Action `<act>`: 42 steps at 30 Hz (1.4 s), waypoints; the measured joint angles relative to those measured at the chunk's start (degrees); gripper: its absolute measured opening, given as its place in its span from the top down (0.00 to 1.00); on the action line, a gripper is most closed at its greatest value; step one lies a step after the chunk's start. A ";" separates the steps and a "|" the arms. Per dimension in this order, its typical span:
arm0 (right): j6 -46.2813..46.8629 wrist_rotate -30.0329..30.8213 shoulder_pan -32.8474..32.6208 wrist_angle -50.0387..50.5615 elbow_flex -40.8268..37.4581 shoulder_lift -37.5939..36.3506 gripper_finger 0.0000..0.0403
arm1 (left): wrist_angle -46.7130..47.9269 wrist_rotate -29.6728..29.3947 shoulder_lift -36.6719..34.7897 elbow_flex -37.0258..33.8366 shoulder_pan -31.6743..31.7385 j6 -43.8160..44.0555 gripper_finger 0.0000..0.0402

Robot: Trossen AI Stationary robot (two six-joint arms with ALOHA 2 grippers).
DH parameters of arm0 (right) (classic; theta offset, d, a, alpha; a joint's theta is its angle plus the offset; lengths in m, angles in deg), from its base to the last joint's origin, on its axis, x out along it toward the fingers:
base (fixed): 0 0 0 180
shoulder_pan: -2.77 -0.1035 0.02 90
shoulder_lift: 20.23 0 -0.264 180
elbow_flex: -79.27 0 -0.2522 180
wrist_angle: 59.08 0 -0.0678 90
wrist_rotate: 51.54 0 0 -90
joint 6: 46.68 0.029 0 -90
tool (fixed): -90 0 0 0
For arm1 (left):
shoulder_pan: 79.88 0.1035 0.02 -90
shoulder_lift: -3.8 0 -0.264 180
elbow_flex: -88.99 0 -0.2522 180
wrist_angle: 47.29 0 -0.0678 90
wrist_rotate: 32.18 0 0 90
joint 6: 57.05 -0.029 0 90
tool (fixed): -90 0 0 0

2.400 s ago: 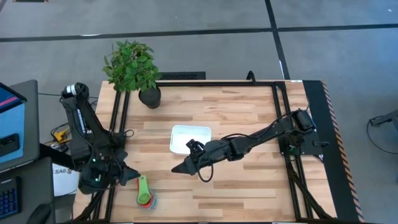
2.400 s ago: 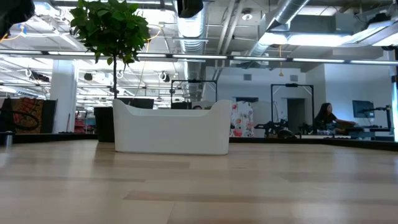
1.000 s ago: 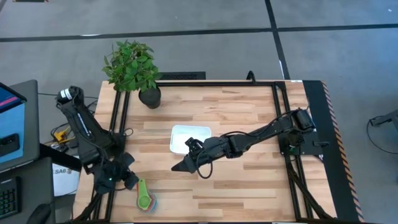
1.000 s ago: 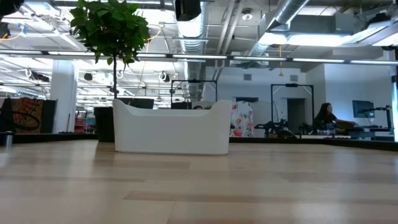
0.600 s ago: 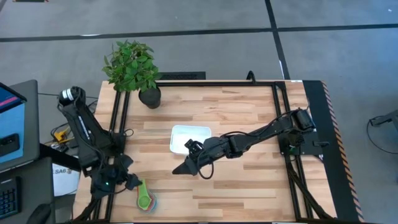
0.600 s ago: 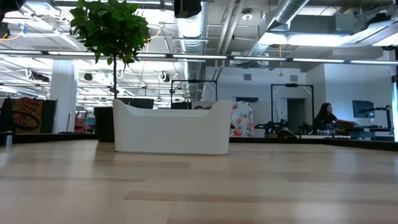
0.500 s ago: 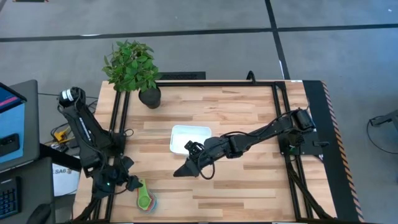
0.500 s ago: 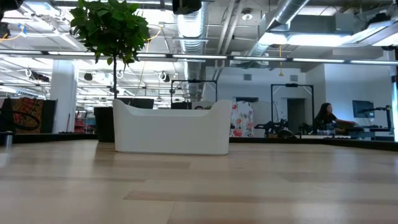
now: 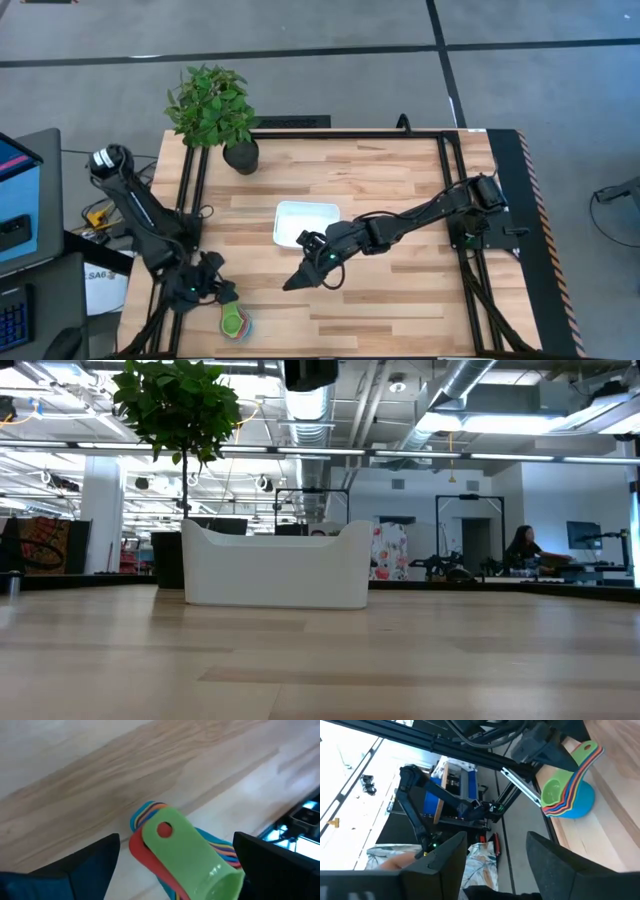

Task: Nest measuring cups in basket
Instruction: Stack the green measuring cup into the red measuring cup, then put the measuring cups into the white bin

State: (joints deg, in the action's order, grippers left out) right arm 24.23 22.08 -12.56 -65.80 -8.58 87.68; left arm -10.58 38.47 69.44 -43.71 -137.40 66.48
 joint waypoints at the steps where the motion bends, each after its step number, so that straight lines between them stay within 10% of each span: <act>1: -0.01 -0.01 0.00 0.20 0.00 0.00 0.44 | -0.47 1.09 0.54 0.00 0.72 -0.02 0.06; 11: -1.14 -0.10 0.00 0.95 0.00 0.00 0.47 | -3.91 12.77 6.46 0.02 5.83 2.12 0.07; 32: -4.75 -0.17 0.44 3.31 0.00 0.00 0.55 | -5.91 2.24 5.93 0.13 18.04 -10.29 0.07; 42: -7.87 0.12 0.00 6.47 0.04 -2.49 0.56 | 17.64 9.91 -2.35 13.05 13.58 -18.57 0.07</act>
State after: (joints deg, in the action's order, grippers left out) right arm 16.36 22.20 -12.57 -59.33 -8.54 85.20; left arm 7.05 48.38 67.09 -30.66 -123.82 47.91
